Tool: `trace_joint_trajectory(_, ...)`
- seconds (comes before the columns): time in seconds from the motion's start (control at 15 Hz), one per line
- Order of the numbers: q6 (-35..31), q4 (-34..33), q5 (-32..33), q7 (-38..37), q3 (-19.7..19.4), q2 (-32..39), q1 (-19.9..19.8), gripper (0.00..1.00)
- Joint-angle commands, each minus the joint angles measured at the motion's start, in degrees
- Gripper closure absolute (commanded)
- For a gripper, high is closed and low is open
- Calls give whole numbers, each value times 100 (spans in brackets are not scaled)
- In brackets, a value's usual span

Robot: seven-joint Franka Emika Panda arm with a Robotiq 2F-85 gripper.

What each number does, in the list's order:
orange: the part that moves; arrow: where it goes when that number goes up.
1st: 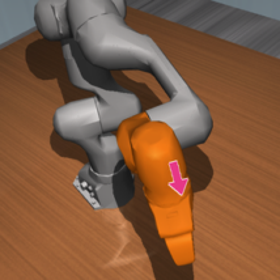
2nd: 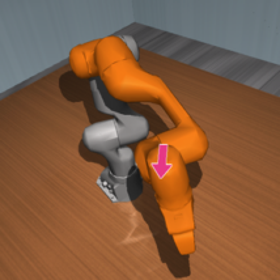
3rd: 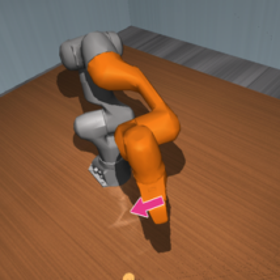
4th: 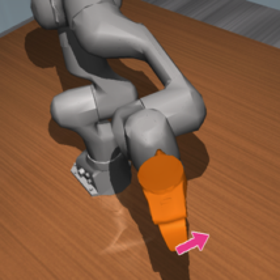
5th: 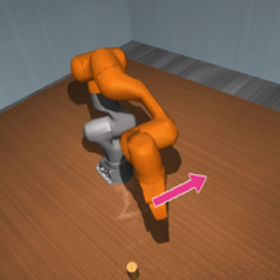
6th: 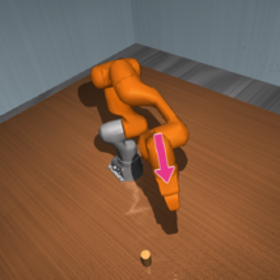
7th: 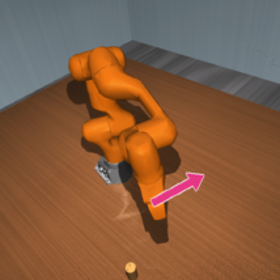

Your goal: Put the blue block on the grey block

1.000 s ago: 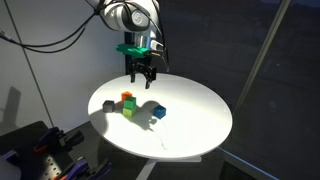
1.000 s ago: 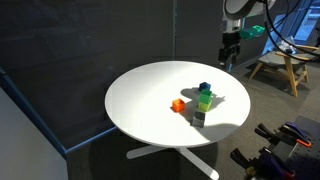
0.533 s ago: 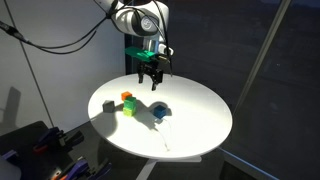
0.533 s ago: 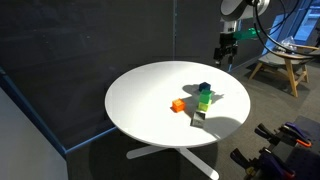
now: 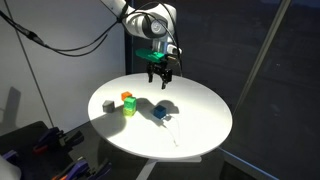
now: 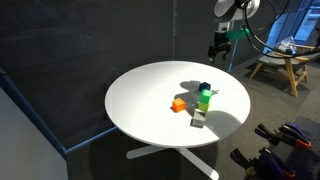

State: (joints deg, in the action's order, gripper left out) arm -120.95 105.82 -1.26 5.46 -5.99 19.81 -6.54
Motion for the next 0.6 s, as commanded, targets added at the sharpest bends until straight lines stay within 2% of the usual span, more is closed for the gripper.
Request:
trace_joint_trajectory(0.0,54,-522,43,-190,-18,414,-57,0)
trace_joint_trajectory(0.07,69,-599,59,-213,-29,496,-59,0)
trace_joint_trajectory(0.13,15,-280,23,-75,17,266,-61,0)
trace_joint_trajectory(0.53,15,-314,24,-79,28,348,-64,0)
